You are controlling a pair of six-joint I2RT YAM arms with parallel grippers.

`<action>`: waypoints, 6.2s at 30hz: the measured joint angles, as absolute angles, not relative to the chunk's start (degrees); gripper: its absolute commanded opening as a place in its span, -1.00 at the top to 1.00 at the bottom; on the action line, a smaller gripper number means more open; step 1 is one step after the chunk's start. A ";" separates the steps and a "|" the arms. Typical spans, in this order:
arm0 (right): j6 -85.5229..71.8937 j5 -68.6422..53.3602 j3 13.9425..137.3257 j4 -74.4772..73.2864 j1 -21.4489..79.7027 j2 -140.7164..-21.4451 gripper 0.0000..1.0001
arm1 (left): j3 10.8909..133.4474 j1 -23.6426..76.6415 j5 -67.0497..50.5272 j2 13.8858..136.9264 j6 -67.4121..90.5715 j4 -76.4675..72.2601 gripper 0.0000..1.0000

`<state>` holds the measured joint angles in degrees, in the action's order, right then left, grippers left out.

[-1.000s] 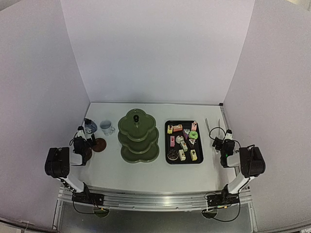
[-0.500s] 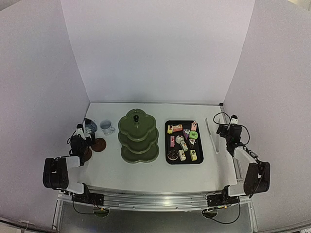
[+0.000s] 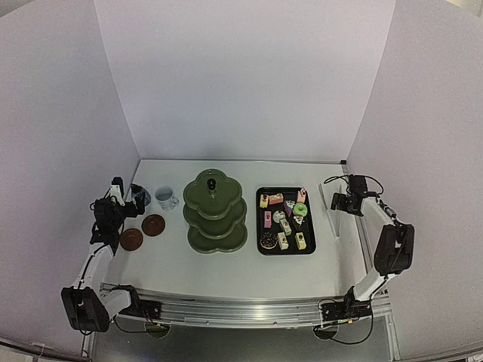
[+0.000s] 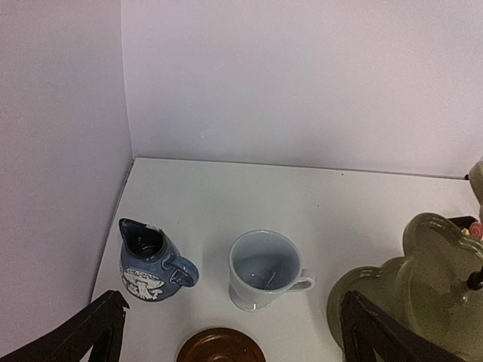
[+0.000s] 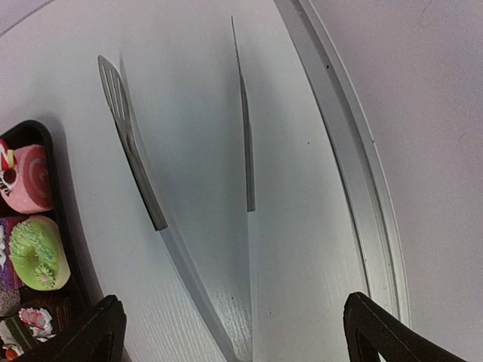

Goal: Serve the afternoon tea

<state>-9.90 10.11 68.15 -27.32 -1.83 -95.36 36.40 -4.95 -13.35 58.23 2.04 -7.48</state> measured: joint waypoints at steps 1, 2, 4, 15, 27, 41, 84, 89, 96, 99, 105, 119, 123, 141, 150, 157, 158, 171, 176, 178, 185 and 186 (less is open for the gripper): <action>-10.02 9.70 69.31 -28.79 -1.83 -96.86 -0.97 | 37.71 -4.95 -13.53 58.16 2.48 -6.41 -0.99; -10.12 9.34 70.10 -29.99 -1.83 -97.97 -0.97 | 38.73 -4.95 -13.96 58.13 2.90 -5.51 -0.99; -10.27 8.32 70.98 -31.72 -1.83 -99.86 -0.96 | 39.78 -4.95 -15.36 58.13 3.41 -4.40 -0.99; -10.68 5.22 77.36 -38.79 -1.83 -110.74 -0.59 | 40.16 -4.93 -25.37 59.78 4.93 -1.83 -0.99; -10.70 5.56 83.46 -41.34 -1.78 -119.22 -0.29 | 41.30 -4.64 -27.07 62.52 4.16 -1.45 -0.99; -10.78 6.49 84.01 -41.32 -1.67 -119.80 -0.15 | 41.63 -4.64 -27.03 63.18 2.69 -1.48 -0.99; -11.43 6.49 105.63 -72.98 10.63 -102.59 0.31 | 41.63 -4.56 -28.42 63.96 1.43 -3.90 -0.99; -9.16 7.59 95.95 -71.47 20.32 -91.75 0.33 | 41.63 -4.56 -28.68 63.94 1.52 -4.73 -0.99; -14.50 8.98 84.03 -70.65 27.40 -78.87 0.34 | 41.60 -4.54 -29.48 63.94 1.52 -5.59 -0.99; -18.63 9.47 79.41 -70.92 32.67 -74.95 0.31 | 41.60 -4.54 -29.89 63.94 1.52 -6.29 -0.99; -25.70 11.04 75.13 -72.68 39.72 -72.93 0.27 | 41.58 -4.49 -30.43 63.94 1.50 -6.68 -0.99; -28.82 11.95 67.11 -73.12 42.15 -72.90 0.21 | 41.54 -4.45 -31.40 63.94 1.33 -7.11 -1.00; -28.79 11.79 66.00 -71.84 42.15 -73.42 0.18 | 41.56 -4.45 -31.53 63.96 1.28 -7.11 -0.99; -28.36 10.98 62.65 -68.17 42.19 -75.99 1.00 | 41.56 -4.45 -31.57 64.27 1.22 -7.07 -0.99; -26.80 10.85 68.06 -72.60 42.19 -71.00 1.00 | 41.56 -4.45 -31.55 64.27 1.23 -7.09 -0.99; -22.46 13.85 78.42 -73.03 42.19 -68.72 1.00 | 41.55 -4.45 -31.87 64.27 1.37 -7.87 -0.99; -21.10 14.38 79.16 -71.77 42.19 -69.33 1.00 | 41.54 -4.45 -32.02 64.27 1.36 -8.10 -0.99; -3.16 6.98 83.03 -46.26 39.84 -94.21 1.00 | 40.68 2.51 -42.12 57.80 -22.95 6.24 -0.99; -1.88 3.25 83.05 -42.41 38.28 -97.14 1.00 | 39.66 6.65 -44.26 56.98 -33.26 14.08 -0.99; -1.68 1.63 83.05 -40.63 38.00 -97.97 1.00 | 39.11 7.62 -44.99 57.23 -37.20 16.79 -0.99; -1.88 -4.77 83.14 -36.10 37.97 -103.12 1.00 | 38.91 10.43 -46.75 59.25 -49.35 23.43 -0.99; -1.96 -5.35 83.15 -35.79 37.98 -103.77 1.00 | 38.93 10.51 -46.85 59.80 -50.37 23.94 -0.99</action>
<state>-1.96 -5.35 83.15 -35.79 37.98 -103.77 38.93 10.51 -46.85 59.80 -50.37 23.94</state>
